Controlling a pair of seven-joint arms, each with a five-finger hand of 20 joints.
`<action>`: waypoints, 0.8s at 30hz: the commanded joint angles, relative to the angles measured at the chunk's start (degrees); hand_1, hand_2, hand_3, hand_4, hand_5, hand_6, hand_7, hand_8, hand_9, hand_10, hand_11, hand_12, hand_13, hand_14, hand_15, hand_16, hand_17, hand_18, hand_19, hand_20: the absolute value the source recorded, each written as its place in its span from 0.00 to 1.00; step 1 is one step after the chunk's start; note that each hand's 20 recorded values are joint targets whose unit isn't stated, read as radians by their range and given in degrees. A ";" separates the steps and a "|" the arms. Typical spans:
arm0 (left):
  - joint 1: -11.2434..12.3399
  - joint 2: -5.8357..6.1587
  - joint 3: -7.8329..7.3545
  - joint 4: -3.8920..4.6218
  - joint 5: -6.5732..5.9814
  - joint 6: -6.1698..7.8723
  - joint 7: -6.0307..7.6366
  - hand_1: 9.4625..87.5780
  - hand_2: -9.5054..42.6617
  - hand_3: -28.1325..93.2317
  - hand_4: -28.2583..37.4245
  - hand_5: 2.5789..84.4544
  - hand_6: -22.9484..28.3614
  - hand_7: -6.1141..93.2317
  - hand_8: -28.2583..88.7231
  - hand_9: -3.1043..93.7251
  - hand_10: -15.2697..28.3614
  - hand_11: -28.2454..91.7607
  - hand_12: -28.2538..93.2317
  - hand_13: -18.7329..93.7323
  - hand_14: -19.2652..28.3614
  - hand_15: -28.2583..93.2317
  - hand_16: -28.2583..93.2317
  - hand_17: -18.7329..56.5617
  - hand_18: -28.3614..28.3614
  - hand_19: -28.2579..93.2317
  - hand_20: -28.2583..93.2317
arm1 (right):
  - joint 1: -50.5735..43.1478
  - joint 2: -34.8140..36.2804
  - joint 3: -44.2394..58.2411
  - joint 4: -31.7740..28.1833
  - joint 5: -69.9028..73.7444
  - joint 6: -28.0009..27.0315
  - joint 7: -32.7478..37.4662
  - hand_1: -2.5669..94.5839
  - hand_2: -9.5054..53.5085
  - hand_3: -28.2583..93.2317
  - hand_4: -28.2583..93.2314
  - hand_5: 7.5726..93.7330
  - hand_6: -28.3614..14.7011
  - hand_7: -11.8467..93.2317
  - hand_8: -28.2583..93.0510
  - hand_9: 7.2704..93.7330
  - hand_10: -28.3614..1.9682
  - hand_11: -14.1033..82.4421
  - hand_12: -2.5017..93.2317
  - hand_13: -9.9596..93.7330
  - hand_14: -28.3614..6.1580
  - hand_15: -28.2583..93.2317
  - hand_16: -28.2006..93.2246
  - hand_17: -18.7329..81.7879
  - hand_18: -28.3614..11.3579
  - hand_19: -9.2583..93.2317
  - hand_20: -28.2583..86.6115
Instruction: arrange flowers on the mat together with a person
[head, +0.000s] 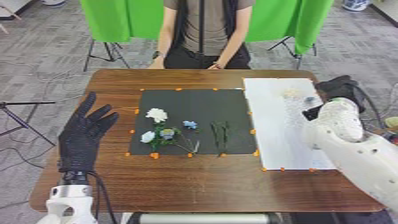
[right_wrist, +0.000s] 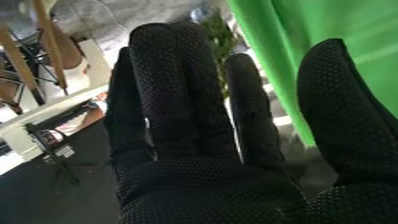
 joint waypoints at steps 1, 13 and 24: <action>-0.21 1.24 1.08 -0.08 -1.37 1.00 1.81 0.16 0.35 0.85 0.00 0.36 0.54 0.17 0.16 0.41 0.75 0.42 0.32 0.44 0.90 0.59 0.18 0.21 0.95 0.76 0.20 | 13.81 0.13 -8.21 7.77 2.36 -8.75 -2.27 0.35 0.15 0.84 0.03 0.45 0.67 0.25 0.13 0.62 0.34 0.47 0.19 0.65 0.38 0.77 0.32 0.36 0.09 0.77 0.42; -2.17 1.10 1.71 0.64 -2.20 -0.43 1.98 0.16 0.35 0.85 0.00 0.36 0.54 0.18 0.16 0.41 0.76 0.42 0.32 0.44 0.90 0.60 0.18 0.21 0.95 0.77 0.20 | 14.15 -3.93 -10.24 13.83 2.54 -19.83 -3.72 0.35 0.13 0.84 0.02 0.41 0.70 0.24 0.13 0.56 0.33 0.32 0.17 0.61 0.32 0.68 0.30 0.33 0.04 0.72 0.40; -3.16 0.76 1.75 1.04 -2.44 -1.54 2.12 0.16 0.35 0.85 0.00 0.36 0.54 0.18 0.16 0.42 0.76 0.42 0.32 0.44 0.90 0.60 0.18 0.21 0.96 0.77 0.20 | 12.04 -5.69 -10.88 15.59 2.78 -24.55 -4.21 0.34 0.12 0.85 0.02 0.39 0.72 0.24 0.13 0.51 0.32 0.29 0.17 0.59 0.31 0.67 0.30 0.32 0.03 0.71 0.39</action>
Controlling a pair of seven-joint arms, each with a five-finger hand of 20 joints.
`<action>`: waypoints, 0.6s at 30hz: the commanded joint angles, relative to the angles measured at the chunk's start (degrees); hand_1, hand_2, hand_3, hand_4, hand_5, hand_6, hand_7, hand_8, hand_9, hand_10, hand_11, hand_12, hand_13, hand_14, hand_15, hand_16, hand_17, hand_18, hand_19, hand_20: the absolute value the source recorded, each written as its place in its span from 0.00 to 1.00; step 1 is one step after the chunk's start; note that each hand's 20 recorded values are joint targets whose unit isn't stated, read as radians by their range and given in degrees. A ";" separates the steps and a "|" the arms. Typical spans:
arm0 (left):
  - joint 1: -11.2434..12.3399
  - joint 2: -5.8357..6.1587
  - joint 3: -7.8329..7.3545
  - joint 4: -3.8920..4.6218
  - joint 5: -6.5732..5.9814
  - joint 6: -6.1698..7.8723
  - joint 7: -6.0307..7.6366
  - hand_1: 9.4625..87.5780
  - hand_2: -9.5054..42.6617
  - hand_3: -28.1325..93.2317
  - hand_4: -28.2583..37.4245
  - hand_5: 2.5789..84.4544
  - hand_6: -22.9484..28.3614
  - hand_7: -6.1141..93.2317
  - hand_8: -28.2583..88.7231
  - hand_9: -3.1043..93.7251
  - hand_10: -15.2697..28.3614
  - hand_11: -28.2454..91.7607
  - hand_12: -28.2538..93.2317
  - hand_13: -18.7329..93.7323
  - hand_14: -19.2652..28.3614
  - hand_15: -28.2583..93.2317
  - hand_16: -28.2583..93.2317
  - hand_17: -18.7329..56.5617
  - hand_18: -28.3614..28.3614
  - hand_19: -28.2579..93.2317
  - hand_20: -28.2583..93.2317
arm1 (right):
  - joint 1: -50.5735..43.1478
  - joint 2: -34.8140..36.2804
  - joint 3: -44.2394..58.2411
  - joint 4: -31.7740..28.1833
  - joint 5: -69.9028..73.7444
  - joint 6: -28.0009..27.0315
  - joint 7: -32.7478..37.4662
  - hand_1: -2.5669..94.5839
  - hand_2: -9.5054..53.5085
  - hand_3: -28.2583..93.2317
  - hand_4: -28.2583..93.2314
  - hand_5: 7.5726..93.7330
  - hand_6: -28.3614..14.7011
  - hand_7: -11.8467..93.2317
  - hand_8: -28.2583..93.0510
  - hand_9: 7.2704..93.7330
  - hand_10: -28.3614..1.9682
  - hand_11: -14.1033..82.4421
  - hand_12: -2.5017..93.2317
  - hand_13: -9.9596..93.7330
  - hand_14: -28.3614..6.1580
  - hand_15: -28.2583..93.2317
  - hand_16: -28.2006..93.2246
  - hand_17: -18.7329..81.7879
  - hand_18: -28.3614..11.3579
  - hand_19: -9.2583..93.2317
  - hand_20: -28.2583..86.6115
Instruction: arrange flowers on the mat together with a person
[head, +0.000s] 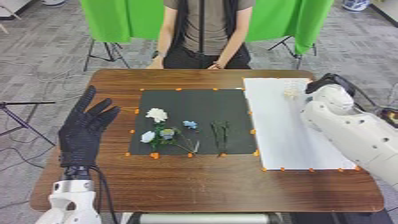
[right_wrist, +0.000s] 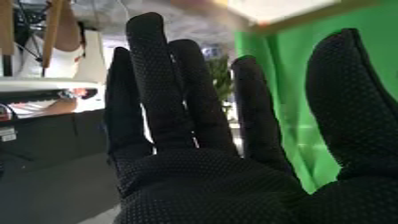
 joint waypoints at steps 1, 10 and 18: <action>-0.62 -0.65 -0.02 0.57 -0.33 -1.45 -0.13 0.16 0.35 0.85 0.00 0.36 0.54 0.18 0.16 0.42 0.76 0.42 0.32 0.44 0.90 0.60 0.18 0.21 0.96 0.77 0.20 | -1.78 -1.42 -0.90 1.31 -0.27 -2.38 -0.73 0.34 0.12 0.85 0.02 0.39 0.72 0.24 0.13 0.51 0.32 0.29 0.17 0.59 0.31 0.67 0.30 0.32 0.03 0.71 0.39; -1.57 -0.95 0.14 0.99 -0.41 -2.38 -0.65 0.16 0.34 0.85 0.00 0.36 0.55 0.18 0.16 0.42 0.76 0.42 0.32 0.44 0.90 0.60 0.17 0.21 0.95 0.77 0.20 | -1.28 -2.57 -2.69 3.24 -2.39 -6.56 -2.79 0.37 0.10 0.85 0.01 0.41 0.76 0.25 0.12 0.50 0.38 0.28 0.17 0.58 0.34 0.65 0.30 0.31 0.03 0.68 0.39; -1.68 -1.28 0.06 1.09 -0.10 -2.75 -1.27 0.16 0.35 0.85 0.00 0.36 0.55 0.18 0.16 0.42 0.76 0.43 0.32 0.44 0.90 0.60 0.17 0.21 0.95 0.77 0.20 | -2.42 -2.38 -5.51 4.43 -8.02 -3.08 -5.44 0.53 0.01 0.81 0.00 0.67 0.77 0.31 0.15 0.73 0.65 0.32 0.19 0.72 0.57 0.60 0.36 0.39 0.23 0.74 0.41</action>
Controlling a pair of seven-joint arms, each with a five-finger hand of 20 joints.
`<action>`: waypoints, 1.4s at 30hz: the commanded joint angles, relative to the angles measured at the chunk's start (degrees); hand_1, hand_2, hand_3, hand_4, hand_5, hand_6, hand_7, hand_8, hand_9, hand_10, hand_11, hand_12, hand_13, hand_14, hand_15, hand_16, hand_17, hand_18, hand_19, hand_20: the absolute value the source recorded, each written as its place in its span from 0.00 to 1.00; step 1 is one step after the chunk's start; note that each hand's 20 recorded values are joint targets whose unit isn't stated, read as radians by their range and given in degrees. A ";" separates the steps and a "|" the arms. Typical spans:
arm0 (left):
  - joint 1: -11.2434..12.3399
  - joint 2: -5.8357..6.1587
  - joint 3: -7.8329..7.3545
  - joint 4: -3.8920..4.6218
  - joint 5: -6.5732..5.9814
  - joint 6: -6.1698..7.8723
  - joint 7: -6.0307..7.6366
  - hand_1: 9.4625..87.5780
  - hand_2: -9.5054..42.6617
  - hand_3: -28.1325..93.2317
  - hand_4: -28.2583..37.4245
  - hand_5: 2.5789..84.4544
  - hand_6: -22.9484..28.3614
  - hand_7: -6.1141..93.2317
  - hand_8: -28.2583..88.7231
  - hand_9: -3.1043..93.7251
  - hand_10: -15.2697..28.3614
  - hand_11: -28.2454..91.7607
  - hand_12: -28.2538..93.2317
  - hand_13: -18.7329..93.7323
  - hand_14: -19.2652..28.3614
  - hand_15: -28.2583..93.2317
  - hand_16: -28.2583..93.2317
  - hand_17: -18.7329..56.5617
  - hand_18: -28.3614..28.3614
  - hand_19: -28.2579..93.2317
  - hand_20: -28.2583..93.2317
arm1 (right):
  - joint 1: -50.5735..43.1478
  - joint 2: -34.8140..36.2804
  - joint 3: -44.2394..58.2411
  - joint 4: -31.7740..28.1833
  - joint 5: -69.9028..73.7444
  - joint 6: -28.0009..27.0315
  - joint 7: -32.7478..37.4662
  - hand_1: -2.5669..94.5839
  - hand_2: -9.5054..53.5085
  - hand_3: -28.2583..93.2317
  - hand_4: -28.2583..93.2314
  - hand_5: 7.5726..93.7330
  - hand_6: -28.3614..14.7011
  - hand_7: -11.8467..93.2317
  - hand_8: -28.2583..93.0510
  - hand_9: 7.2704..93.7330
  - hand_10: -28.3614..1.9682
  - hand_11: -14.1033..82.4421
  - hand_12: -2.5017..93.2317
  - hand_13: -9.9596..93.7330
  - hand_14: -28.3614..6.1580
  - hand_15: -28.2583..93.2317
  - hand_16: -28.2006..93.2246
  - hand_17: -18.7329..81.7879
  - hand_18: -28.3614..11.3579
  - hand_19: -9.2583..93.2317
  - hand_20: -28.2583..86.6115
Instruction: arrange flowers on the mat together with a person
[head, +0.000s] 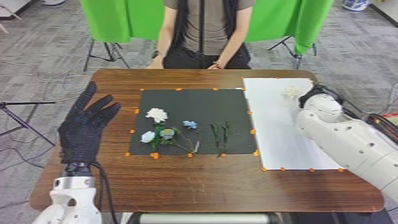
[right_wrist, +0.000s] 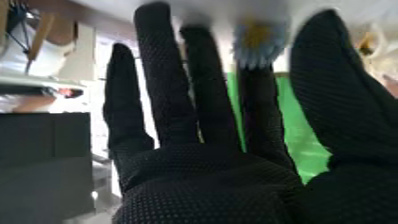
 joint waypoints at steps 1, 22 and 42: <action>0.06 -0.83 0.03 0.37 -0.08 -0.92 -1.00 0.16 0.35 0.85 0.00 0.36 0.55 0.18 0.16 0.42 0.76 0.43 0.32 0.44 0.90 0.60 0.17 0.21 0.95 0.77 0.20 | -2.24 -0.55 -2.88 1.23 -5.10 3.00 -2.51 0.57 0.00 0.78 0.00 0.72 0.77 0.32 0.16 0.79 0.70 0.27 0.25 0.75 0.64 0.58 0.41 0.41 0.27 0.76 0.40; 2.74 -0.98 -1.24 -0.48 -0.45 0.24 -0.73 0.16 0.35 0.85 0.00 0.36 0.55 0.18 0.16 0.42 0.76 0.42 0.32 0.44 0.90 0.60 0.17 0.21 0.95 0.77 0.20 | -2.59 3.08 -1.26 -20.36 -16.37 22.13 -0.73 0.67 0.00 0.76 0.00 0.88 0.72 0.33 0.21 0.98 0.79 0.24 0.40 0.87 0.79 0.61 0.50 0.48 0.35 0.84 0.41; 1.87 -0.50 -0.97 -0.24 -0.55 0.15 -0.86 0.16 0.35 0.85 0.00 0.37 0.55 0.18 0.16 0.42 0.76 0.43 0.32 0.44 0.90 0.60 0.17 0.21 0.95 0.77 0.20 | -0.45 -9.90 -14.02 -21.19 -10.23 13.86 -9.99 0.65 0.00 0.78 0.00 0.86 0.71 0.34 0.21 0.97 0.74 0.26 0.43 0.84 0.74 0.65 0.49 0.46 0.32 0.84 0.41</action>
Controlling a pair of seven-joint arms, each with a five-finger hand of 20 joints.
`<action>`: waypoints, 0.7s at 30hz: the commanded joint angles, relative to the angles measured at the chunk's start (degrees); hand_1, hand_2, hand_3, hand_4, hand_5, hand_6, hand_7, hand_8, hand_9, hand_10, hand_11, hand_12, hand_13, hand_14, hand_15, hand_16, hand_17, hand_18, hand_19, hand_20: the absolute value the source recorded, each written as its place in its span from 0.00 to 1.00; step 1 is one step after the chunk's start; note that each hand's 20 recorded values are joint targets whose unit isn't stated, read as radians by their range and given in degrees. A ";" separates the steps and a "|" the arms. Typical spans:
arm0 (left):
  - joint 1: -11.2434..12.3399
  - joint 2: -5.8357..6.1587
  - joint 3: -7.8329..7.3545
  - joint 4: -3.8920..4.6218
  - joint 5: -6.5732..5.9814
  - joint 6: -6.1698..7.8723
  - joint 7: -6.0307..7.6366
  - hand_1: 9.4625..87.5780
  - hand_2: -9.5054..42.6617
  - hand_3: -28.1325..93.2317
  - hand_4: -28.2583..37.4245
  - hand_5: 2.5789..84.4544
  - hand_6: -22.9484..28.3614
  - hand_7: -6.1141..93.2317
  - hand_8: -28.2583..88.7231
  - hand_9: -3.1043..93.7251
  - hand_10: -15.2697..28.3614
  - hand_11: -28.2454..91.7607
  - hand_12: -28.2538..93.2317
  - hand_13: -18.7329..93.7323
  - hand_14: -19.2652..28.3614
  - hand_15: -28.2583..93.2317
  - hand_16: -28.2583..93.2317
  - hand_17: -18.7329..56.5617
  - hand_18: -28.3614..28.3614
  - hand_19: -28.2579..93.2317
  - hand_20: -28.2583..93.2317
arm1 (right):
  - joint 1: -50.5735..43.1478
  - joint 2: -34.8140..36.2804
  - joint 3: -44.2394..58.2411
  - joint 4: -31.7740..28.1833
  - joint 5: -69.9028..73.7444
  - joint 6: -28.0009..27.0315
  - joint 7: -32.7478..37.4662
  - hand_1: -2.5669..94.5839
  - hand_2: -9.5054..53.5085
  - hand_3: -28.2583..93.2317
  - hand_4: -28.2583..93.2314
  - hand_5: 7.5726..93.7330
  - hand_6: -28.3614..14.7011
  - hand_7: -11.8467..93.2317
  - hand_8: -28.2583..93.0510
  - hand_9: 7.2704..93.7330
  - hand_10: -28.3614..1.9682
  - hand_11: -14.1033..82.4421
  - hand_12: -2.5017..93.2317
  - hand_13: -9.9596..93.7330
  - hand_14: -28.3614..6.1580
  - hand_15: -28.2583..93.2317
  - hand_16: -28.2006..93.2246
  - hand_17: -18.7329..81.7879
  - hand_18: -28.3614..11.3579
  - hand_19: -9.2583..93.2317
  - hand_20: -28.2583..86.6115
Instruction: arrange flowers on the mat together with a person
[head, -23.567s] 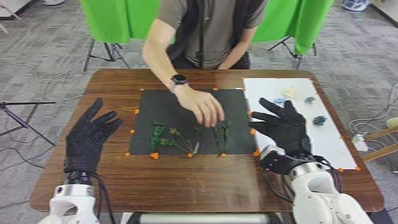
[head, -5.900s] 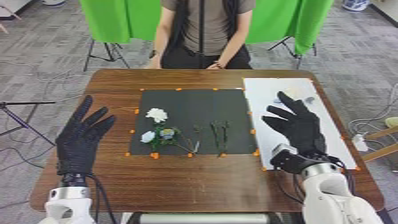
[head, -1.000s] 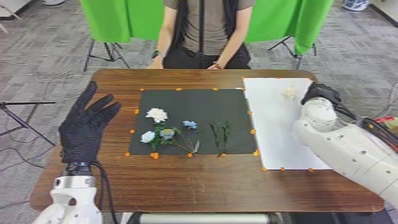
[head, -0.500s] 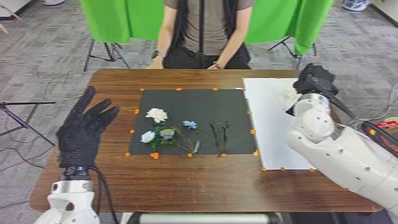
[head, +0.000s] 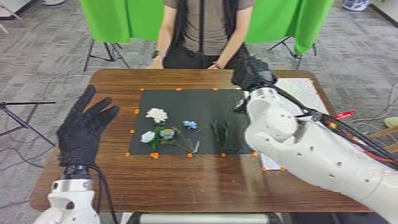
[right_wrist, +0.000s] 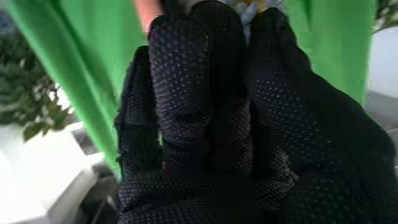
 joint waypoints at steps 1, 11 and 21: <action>0.51 0.10 0.06 0.02 -0.52 0.49 -0.14 0.16 0.35 0.85 0.00 0.37 0.55 0.18 0.16 0.42 0.76 0.43 0.32 0.44 0.90 0.60 0.17 0.21 0.95 0.77 0.20 | -3.18 -3.43 -3.04 0.80 0.60 -4.63 -0.73 0.65 0.00 0.78 0.00 0.86 0.71 0.34 0.21 0.97 0.73 0.27 0.43 0.84 0.74 0.65 0.49 0.46 0.32 0.84 0.41; 0.45 -0.53 -0.09 0.12 -0.05 -0.24 -0.94 0.16 0.35 0.85 0.00 0.37 0.55 0.18 0.16 0.42 0.76 0.43 0.32 0.44 0.90 0.61 0.17 0.21 0.95 0.77 0.20 | -5.18 -4.36 -3.52 1.63 -0.54 -8.32 0.14 0.65 0.00 0.78 0.00 0.85 0.71 0.34 0.21 0.96 0.70 0.28 0.44 0.81 0.71 0.67 0.48 0.44 0.31 0.83 0.41; 0.29 0.11 0.28 0.12 -0.55 0.43 -0.49 0.16 0.35 0.85 0.00 0.37 0.56 0.18 0.16 0.42 0.76 0.43 0.32 0.44 0.90 0.60 0.17 0.21 0.94 0.77 0.20 | -6.88 -3.75 -2.31 -0.21 -0.94 -13.23 1.52 0.59 0.00 0.78 0.00 0.80 0.71 0.30 0.18 0.89 0.64 0.31 0.39 0.74 0.60 0.71 0.42 0.38 0.26 0.79 0.42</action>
